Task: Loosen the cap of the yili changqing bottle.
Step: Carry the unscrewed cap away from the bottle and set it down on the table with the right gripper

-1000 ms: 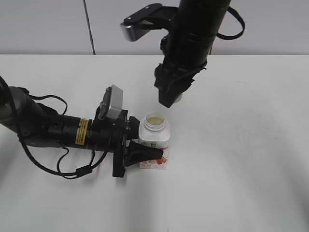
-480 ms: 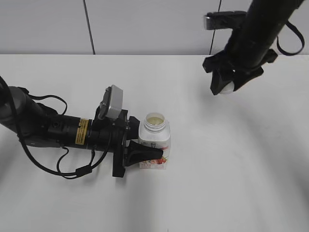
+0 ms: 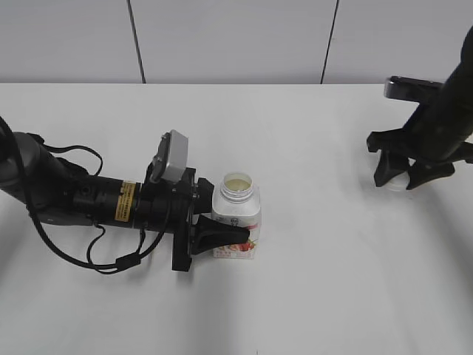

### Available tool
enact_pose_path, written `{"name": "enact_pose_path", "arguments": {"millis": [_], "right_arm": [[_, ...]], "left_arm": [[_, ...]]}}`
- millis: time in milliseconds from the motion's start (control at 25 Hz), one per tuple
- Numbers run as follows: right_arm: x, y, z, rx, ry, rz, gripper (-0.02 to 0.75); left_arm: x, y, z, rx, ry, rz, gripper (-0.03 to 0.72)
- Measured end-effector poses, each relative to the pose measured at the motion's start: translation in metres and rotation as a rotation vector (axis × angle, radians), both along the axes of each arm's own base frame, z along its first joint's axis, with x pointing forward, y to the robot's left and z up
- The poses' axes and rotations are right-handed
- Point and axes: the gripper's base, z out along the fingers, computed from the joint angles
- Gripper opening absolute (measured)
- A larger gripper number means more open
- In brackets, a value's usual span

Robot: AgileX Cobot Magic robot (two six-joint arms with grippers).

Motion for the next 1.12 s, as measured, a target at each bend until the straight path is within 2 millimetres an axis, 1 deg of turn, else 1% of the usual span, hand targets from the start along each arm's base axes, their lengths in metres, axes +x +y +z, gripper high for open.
{"name": "enact_pose_path", "arguments": {"millis": [120, 240, 480, 960, 1040, 1120], "right_arm": [[-0.002, -0.014, -0.005, -0.019, 0.013, -0.035, 0.395], [-0.001, -0.022, -0.009, -0.043, 0.018, -0.058, 0.394], [0.000, -0.024, -0.028, -0.061, 0.067, -0.058, 0.393], [0.002, -0.025, -0.029, -0.069, 0.047, -0.057, 0.393], [0.002, -0.025, -0.033, -0.072, 0.057, -0.056, 0.393], [0.002, -0.025, -0.042, -0.074, 0.081, -0.055, 0.393]], "left_arm": [[0.000, 0.000, 0.000, 0.000, 0.000, 0.000, 0.367], [0.000, 0.000, 0.000, 0.000, 0.005, 0.001, 0.367], [0.000, 0.000, 0.000, 0.000, 0.006, 0.000, 0.367], [0.000, 0.000, 0.000, 0.000, 0.006, 0.000, 0.367], [0.000, 0.000, 0.000, 0.000, 0.006, 0.000, 0.367], [0.000, 0.000, 0.000, 0.000, 0.006, 0.000, 0.367]]}}
